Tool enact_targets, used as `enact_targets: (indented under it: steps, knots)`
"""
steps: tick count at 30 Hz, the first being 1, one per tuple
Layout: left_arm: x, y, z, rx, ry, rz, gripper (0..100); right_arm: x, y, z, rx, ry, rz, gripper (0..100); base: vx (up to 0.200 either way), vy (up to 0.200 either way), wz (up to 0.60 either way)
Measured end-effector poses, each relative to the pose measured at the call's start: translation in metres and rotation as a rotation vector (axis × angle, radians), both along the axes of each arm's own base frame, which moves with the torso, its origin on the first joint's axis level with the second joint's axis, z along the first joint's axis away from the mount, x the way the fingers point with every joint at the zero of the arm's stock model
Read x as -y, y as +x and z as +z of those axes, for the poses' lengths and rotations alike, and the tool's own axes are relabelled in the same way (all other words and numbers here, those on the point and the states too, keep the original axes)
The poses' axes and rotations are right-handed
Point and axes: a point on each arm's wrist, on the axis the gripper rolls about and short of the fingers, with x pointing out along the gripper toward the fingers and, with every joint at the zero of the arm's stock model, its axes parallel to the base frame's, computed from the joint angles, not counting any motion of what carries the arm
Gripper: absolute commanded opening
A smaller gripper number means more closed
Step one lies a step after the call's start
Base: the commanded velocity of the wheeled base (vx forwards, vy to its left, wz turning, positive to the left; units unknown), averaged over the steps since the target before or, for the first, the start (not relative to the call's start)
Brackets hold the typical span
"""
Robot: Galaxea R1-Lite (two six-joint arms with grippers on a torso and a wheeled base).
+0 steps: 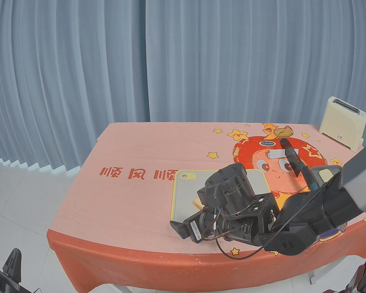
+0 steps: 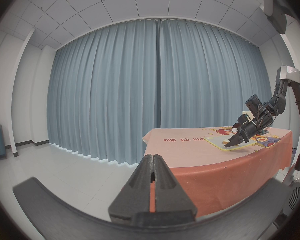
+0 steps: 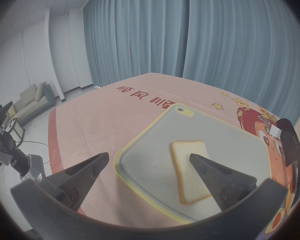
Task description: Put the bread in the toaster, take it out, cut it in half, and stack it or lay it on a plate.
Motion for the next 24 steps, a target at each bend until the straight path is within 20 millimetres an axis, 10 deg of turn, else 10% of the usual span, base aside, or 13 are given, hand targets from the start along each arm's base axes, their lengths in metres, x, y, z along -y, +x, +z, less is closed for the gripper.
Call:
enact_targets:
  steps: [16, 17, 24]
  knots:
    - [0.000, 0.000, 0.000, 0.000, 0.000, 0.000, 0, -0.003, -0.003, -0.007, -0.011, -0.016, 0.005, 100, 0.000, 0.000, 0.00]
    - [0.000, 0.000, 0.000, 0.000, 0.000, 0.000, 0, -0.003, -0.003, -0.008, -0.012, -0.017, 0.004, 0, 0.000, 0.000, 0.00]
    - [0.000, 0.000, 0.000, 0.000, 0.000, 0.000, 0, -0.005, -0.005, -0.011, -0.022, -0.016, 0.003, 0, 0.000, 0.000, 0.00]
